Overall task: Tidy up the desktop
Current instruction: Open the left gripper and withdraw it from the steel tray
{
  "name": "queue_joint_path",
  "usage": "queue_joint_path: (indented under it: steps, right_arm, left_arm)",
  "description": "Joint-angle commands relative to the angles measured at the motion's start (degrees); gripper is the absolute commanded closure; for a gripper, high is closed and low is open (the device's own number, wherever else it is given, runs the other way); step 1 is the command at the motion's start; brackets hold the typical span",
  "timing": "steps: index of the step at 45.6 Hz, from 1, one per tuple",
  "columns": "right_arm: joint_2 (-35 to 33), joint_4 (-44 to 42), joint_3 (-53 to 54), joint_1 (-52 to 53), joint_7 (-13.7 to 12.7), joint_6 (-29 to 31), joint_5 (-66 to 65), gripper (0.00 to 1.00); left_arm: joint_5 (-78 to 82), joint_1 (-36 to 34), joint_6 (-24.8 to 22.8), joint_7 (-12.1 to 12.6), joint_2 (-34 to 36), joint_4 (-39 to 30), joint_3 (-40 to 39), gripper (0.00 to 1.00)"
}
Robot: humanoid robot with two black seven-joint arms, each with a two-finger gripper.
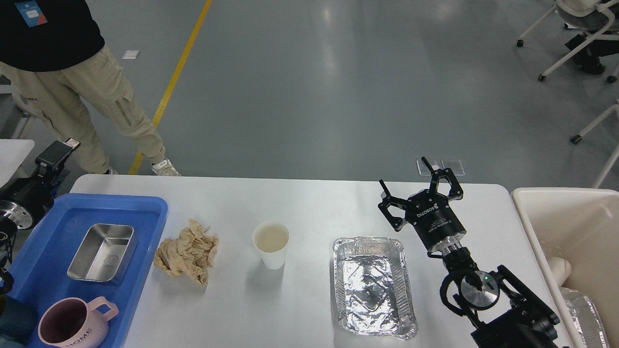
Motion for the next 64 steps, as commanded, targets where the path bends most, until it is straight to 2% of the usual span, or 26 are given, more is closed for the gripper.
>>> queue_joint_path:
  steps: [1,9,19,29,40,48,56,64]
  right_arm:
    - [-0.1,0.0,0.1,0.0,0.0,-0.2,0.0,0.0]
    - [-0.2,-0.2,0.1,0.0,0.0,-0.3,0.0,0.0]
    - [-0.2,-0.5,0.2,0.0,0.0,-0.3,0.0,0.0]
    - [-0.2,-0.5,0.2,0.2,0.0,-0.9,0.0,0.0]
    - [-0.2,-1.5,0.2,0.2,0.0,-0.9,0.0,0.0]
    - [-0.3,-1.5,0.2,0.4,0.0,-2.1,0.0,0.0]
    - [-1.5,-1.3,0.2,0.4,0.0,-2.3,0.0,0.0]
    - [-2.4,-1.0,0.2,0.5,0.0,-2.3,0.0,0.0]
  left_arm:
    - [-4.5,0.0,-0.4,0.1,-1.8,-0.1,-0.9,0.08]
    - [-6.6,0.3,-1.3,0.2,-4.6,-1.1,-4.3,0.07]
    - [-6.7,6.1,-3.2,0.9,-5.2,-10.8,-14.0,0.06]
    - [-6.5,9.1,-6.7,1.4,-5.2,-15.7,-15.7,0.05]
    - [-6.6,14.6,-13.1,1.7,-5.8,-18.1,-24.8,0.04]
    - [-6.7,18.0,-14.2,2.6,-6.0,-18.1,-27.5,0.03]
    - [-6.7,19.8,-13.6,0.5,-6.1,-17.1,-29.4,0.03]
    - [-6.5,20.9,-13.6,-7.6,-5.7,-16.4,-29.5,0.03]
